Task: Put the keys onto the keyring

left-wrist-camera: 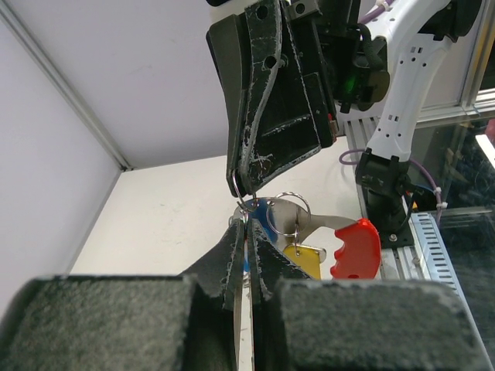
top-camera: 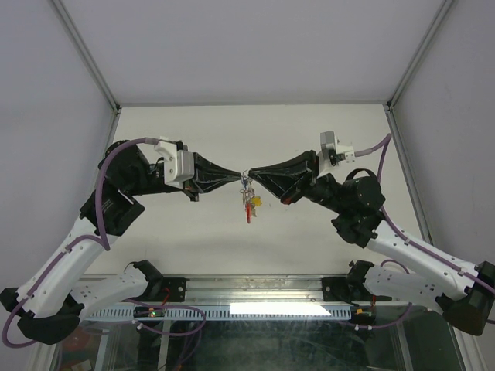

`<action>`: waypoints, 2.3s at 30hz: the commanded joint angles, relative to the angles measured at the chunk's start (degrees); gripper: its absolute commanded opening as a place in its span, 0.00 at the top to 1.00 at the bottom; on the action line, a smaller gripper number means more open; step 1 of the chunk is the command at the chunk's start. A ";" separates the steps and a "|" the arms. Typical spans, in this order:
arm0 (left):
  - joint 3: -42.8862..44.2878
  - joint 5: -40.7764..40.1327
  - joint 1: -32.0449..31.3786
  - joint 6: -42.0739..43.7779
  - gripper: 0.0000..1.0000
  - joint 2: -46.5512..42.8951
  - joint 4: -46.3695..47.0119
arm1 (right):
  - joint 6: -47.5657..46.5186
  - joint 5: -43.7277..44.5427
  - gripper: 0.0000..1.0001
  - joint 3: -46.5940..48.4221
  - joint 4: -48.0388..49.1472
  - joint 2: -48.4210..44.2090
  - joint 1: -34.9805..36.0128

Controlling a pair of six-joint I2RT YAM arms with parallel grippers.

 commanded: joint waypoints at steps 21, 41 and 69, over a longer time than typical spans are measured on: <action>-0.77 -0.42 -0.75 -2.37 1.00 -0.62 4.59 | 0.60 9.08 1.00 -0.90 9.96 -0.09 0.98; -2.23 0.15 -0.99 -3.57 0.94 -0.04 6.18 | 2.54 11.29 1.00 -1.20 18.81 4.71 2.55; -9.34 -6.93 -1.00 -22.72 0.60 -4.17 26.87 | -3.25 -0.16 1.00 -2.54 23.38 1.83 3.03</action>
